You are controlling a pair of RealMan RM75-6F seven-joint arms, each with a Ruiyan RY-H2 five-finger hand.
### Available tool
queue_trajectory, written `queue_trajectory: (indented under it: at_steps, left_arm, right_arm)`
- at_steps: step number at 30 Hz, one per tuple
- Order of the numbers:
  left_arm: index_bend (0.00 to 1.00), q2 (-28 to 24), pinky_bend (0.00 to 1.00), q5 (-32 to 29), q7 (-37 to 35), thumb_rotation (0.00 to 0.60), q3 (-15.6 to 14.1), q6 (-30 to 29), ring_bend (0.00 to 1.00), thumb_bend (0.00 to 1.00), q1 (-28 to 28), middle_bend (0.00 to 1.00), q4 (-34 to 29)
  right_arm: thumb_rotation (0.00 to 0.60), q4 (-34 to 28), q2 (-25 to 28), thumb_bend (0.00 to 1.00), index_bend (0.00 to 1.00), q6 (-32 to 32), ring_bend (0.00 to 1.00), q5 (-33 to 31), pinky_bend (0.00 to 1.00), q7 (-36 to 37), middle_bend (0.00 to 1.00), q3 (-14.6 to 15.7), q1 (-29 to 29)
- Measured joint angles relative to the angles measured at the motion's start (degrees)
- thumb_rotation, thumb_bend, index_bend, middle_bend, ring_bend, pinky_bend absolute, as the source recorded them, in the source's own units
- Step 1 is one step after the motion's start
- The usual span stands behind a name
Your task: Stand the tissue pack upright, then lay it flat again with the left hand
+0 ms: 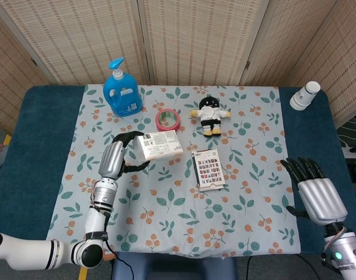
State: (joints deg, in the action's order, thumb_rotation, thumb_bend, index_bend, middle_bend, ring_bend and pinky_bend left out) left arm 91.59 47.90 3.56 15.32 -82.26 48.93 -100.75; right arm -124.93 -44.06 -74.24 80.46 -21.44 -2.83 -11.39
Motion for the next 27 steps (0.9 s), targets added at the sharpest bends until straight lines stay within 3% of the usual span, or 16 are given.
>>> queue_trajectory:
  at_steps: [5, 9, 14, 27]
  left_arm:
    - [0.40, 3.2, 0.16, 9.9, -17.8, 0.600, -2.9, 3.3, 0.23, 0.27, -6.3, 0.53, 10.1]
    - [0.38, 6.7, 0.16, 14.3, -24.6, 0.600, -4.0, 4.9, 0.22, 0.27, -10.1, 0.52, 18.6]
    - [0.37, 10.8, 0.15, 18.0, -29.5, 0.600, -4.2, 6.2, 0.21, 0.27, -13.0, 0.51, 26.5]
    - [0.37, 16.9, 0.14, 23.7, -34.3, 0.600, -4.2, 7.1, 0.21, 0.27, -15.5, 0.49, 39.5]
  right_arm:
    - [0.600, 0.0, -0.1, 0.07, 0.04, -0.1, 0.00, 0.1, 0.03, -0.3, 0.06, 0.1, 0.0]
    - [0.600, 0.1, -0.3, 0.07, 0.04, -0.2, 0.00, 0.2, 0.03, -0.8, 0.06, 0.2, 0.0]
    - [0.600, 0.3, -0.9, 0.07, 0.04, 0.2, 0.00, -0.4, 0.03, -1.7, 0.06, 0.3, -0.2]
    - [0.600, 0.8, -1.6, 0.07, 0.04, 0.9, 0.00, -2.9, 0.03, -2.6, 0.06, 0.1, -0.9]
